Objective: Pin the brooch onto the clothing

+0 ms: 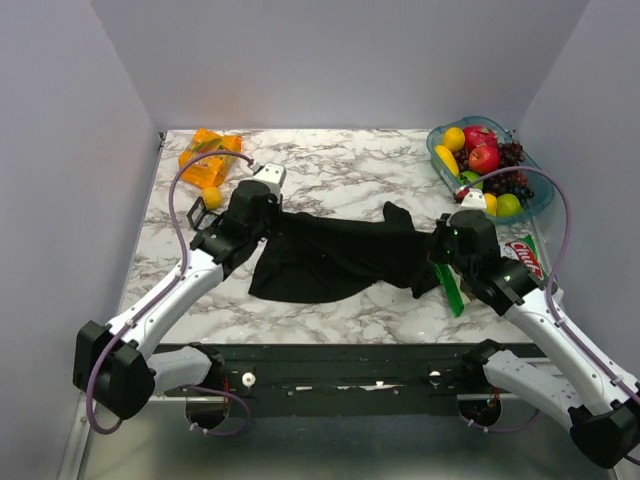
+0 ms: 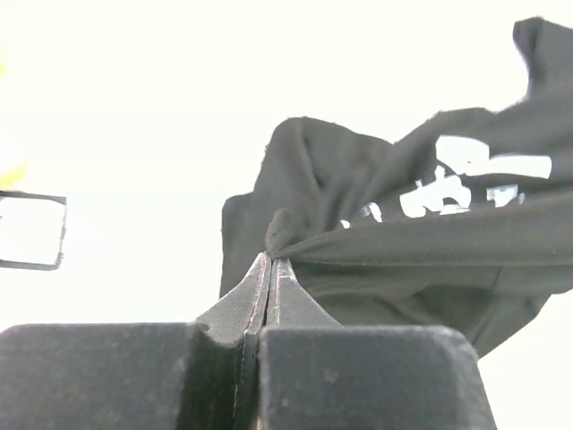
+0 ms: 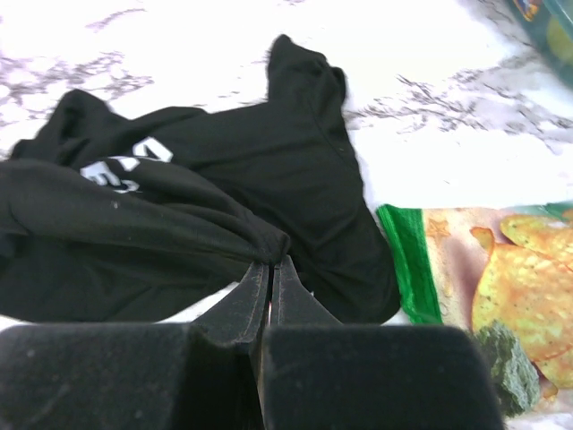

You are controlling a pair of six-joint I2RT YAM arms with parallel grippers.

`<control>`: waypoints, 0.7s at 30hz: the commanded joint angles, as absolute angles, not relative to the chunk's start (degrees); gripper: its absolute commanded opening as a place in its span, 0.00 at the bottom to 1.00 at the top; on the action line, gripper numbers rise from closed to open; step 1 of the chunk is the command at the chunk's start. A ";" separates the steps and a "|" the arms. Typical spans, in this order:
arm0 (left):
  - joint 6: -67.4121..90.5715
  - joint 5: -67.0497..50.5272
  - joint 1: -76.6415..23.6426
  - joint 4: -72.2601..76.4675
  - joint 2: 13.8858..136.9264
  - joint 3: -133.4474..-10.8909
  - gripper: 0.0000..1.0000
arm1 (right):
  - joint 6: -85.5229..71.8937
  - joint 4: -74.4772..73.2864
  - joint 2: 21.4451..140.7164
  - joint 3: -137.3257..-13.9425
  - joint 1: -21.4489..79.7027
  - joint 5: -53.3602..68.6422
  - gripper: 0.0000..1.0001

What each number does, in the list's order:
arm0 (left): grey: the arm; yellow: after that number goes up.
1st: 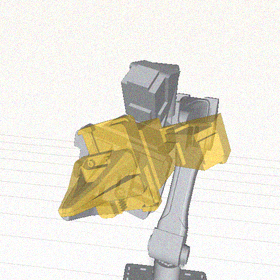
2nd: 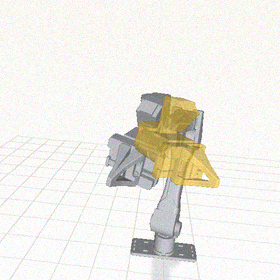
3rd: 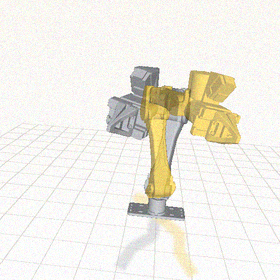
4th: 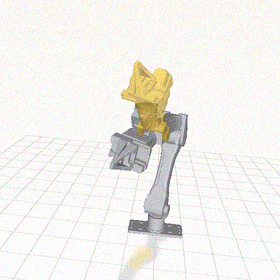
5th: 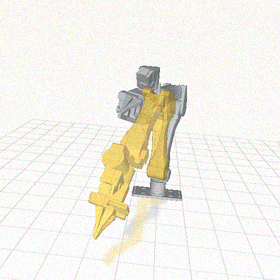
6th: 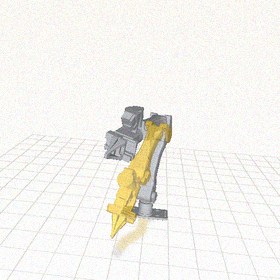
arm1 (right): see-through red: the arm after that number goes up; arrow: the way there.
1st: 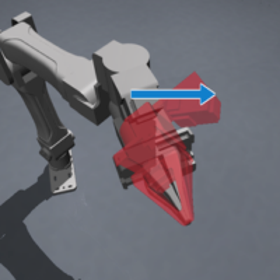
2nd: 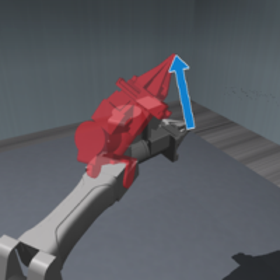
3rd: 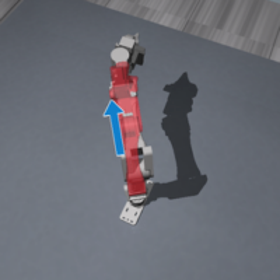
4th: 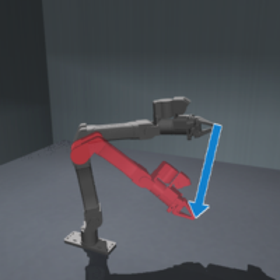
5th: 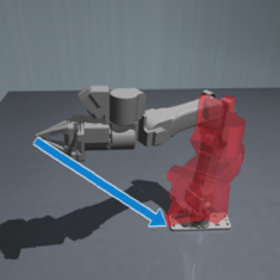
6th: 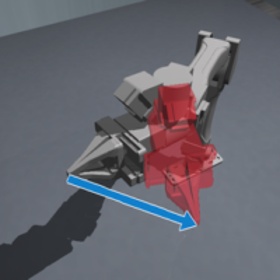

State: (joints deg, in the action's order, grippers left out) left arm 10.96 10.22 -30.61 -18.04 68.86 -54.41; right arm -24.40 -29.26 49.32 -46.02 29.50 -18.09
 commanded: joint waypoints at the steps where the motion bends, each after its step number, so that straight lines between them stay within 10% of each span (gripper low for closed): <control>1: 8.96 17.39 -29.62 -15.64 63.91 -52.21 0.00 | -24.69 -30.32 49.57 -49.74 29.36 -14.68 0.04; 21: 10.81 24.52 -3.87 -13.45 53.88 -47.20 0.00 | -30.13 -21.98 78.65 -64.77 57.57 -11.00 0.16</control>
